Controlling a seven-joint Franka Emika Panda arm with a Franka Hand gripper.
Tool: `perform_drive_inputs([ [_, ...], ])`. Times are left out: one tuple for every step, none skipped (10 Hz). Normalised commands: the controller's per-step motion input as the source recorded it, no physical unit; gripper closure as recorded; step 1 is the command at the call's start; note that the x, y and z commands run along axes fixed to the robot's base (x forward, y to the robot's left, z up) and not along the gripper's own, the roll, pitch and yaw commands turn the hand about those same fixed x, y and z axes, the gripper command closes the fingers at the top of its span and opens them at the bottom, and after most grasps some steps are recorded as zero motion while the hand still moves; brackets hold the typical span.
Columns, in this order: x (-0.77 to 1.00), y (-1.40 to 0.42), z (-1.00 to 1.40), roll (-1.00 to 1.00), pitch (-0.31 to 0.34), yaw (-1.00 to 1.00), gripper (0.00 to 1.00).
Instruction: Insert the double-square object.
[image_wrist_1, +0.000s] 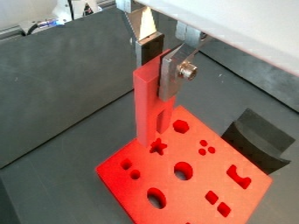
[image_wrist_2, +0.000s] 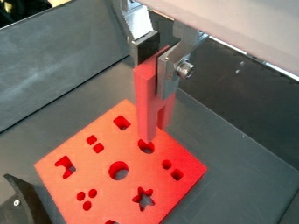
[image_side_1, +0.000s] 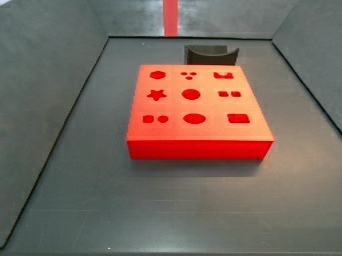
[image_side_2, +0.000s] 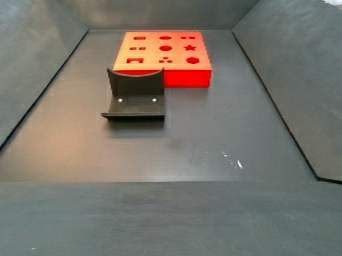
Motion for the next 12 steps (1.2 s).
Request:
perform_drive_inputs([
  [-0.11,0.04,-0.34,-0.01,-0.044,0.00,1.00],
  [0.01,0.11,-0.69,-0.05,-0.103,0.00,1.00],
  [0.21,0.09,-0.83,-0.03,-0.093,-0.10,1.00],
  [0.40,0.08,-0.85,-0.04,-0.081,-0.18,1.00],
  [0.64,0.08,-0.79,-0.08,-0.114,-0.41,1.00],
  [0.74,0.11,-0.80,-0.07,-0.090,-0.47,1.00],
  [0.75,0.19,-0.77,-0.01,-0.003,-0.52,1.00],
  [0.74,0.23,-0.66,0.01,0.000,-0.53,1.00],
  [0.74,0.29,-0.58,0.04,0.023,-0.52,1.00],
  [0.75,0.31,-0.55,0.04,0.020,-0.51,1.00],
  [0.72,0.35,-0.46,0.02,0.011,-0.51,1.00],
  [0.71,0.33,-0.13,0.00,0.011,-0.48,1.00],
])
